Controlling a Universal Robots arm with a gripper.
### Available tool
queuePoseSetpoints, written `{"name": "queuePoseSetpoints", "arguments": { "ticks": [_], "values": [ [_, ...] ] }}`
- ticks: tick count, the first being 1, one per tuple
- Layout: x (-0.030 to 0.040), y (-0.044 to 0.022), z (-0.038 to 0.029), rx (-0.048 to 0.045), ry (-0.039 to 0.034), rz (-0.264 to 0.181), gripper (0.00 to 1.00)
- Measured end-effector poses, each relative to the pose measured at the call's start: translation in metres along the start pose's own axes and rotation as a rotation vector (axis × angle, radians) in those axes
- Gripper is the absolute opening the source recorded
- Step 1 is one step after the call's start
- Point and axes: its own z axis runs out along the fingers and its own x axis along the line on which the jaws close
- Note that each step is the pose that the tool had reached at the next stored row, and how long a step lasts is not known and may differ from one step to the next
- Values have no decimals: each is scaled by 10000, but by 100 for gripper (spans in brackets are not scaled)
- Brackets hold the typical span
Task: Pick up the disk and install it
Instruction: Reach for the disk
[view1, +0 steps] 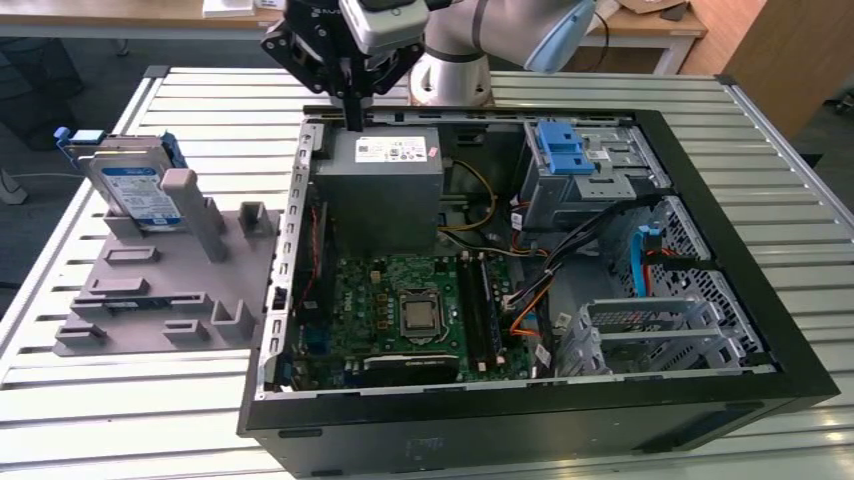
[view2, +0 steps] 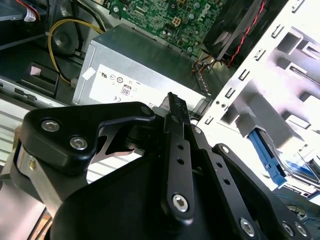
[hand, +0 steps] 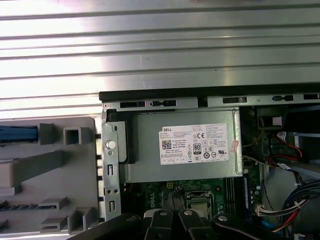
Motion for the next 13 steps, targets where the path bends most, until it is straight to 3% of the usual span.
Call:
{"name": "queuePoseSetpoints", "arguments": {
  "ticks": [13],
  "values": [
    [29,-2,2,0,0,0,11]
  ]
}}
